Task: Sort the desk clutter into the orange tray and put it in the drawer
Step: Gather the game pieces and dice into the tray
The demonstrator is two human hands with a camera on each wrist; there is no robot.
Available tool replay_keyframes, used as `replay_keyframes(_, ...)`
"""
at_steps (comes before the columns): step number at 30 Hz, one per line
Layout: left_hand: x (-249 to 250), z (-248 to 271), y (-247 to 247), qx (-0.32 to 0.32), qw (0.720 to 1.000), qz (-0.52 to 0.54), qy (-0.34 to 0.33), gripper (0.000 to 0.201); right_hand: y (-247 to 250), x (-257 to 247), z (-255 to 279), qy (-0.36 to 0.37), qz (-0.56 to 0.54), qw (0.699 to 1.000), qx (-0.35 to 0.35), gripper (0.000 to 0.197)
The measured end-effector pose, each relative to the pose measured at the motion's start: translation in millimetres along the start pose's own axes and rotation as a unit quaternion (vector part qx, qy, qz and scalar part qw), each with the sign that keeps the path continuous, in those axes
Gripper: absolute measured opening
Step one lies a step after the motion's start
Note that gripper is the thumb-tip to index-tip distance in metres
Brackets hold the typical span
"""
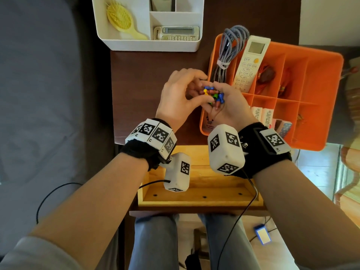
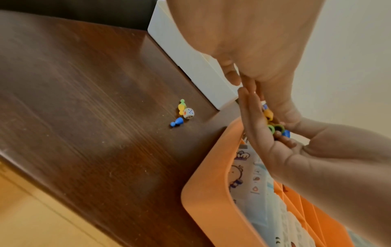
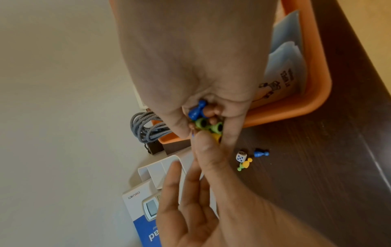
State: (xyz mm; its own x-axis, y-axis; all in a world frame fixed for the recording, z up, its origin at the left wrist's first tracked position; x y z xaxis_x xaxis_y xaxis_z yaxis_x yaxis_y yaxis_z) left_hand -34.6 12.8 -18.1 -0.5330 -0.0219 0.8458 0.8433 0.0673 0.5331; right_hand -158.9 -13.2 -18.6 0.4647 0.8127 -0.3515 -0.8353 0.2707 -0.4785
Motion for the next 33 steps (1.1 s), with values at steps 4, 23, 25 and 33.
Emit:
replay_keyframes(4,-19,-1,5,0.078,0.996,-0.015,0.04,0.024,-2,-4,4,0.011,-0.018,1.0,-0.01,0.026)
replay_keyframes(23,-77,2,-8,-0.048,0.963,-0.208,0.163,0.061,7,-14,-2,0.028,0.012,1.0,-0.002,0.025)
replay_keyframes(25,-79,3,-8,-0.035,0.965,-0.197,0.17,0.055,8,-14,-3,0.025,0.015,1.0,-0.004,0.026)
replay_keyframes(33,-77,6,-7,0.004,0.973,-0.143,0.183,0.032,9,-13,-4,0.022,0.019,1.0,-0.004,0.025)
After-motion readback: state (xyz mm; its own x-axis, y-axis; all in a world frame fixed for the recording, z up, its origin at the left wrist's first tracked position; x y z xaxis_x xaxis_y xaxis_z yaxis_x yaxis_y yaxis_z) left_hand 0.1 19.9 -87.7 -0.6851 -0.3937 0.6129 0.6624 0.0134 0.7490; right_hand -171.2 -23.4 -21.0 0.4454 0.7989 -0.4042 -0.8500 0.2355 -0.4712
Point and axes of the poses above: each hand's wrist, its own z-axis away from the middle knuckle, its own y-axis out of the back of the hand, x = y × z, the point moved 2 cm from there along -z, towards the middle knuckle, and after that the axes turned 1 degree about -y, right-handed, at the moved point
